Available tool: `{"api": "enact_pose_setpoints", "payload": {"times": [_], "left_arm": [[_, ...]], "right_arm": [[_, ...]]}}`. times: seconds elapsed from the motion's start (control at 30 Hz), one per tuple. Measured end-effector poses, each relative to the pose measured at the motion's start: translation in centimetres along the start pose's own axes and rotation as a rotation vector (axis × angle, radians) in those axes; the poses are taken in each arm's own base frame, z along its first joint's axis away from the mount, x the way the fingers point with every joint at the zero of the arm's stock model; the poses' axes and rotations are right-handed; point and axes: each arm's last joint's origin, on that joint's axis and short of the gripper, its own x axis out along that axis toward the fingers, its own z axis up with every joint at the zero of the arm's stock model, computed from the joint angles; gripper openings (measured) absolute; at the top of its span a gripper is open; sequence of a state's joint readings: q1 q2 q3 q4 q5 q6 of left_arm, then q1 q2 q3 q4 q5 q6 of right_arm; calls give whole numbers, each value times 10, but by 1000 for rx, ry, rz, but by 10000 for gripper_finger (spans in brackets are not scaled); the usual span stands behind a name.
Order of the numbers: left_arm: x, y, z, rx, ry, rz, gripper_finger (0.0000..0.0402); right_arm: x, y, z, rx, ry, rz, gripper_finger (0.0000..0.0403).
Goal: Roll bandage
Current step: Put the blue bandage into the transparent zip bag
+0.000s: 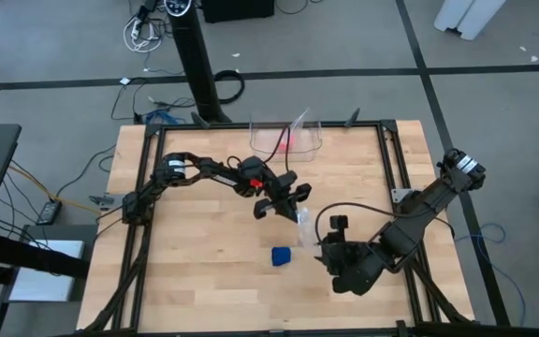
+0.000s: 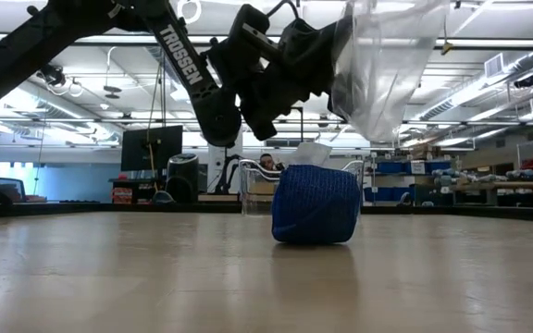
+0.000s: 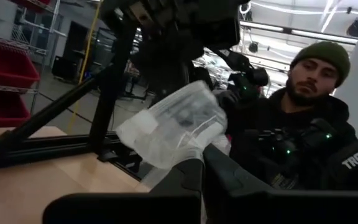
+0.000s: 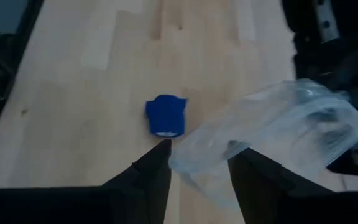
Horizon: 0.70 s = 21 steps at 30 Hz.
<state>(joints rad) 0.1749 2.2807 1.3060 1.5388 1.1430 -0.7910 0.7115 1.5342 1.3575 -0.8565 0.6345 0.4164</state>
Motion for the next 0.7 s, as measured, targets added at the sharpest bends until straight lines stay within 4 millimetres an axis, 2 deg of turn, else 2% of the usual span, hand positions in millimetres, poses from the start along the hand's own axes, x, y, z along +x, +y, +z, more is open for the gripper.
{"api": "enact_pose_setpoints", "payload": {"times": [0.2, 0.4, 0.5, 0.7], "left_arm": [[-5, 2, 1, 30, 10, 1, 1], [-25, 9, 8, 62, -3, 51, 1], [-37, 10, 18, 83, -14, 76, 1], [-55, 3, 49, 161, -42, 110, 1]], "right_arm": [[-5, -18, 7, 61, -26, -7, 187], [-31, -42, 23, 125, -94, -38, 214], [-44, -56, 26, 144, -131, -115, 222], [-63, -77, 23, 209, -207, -249, 227]]}}
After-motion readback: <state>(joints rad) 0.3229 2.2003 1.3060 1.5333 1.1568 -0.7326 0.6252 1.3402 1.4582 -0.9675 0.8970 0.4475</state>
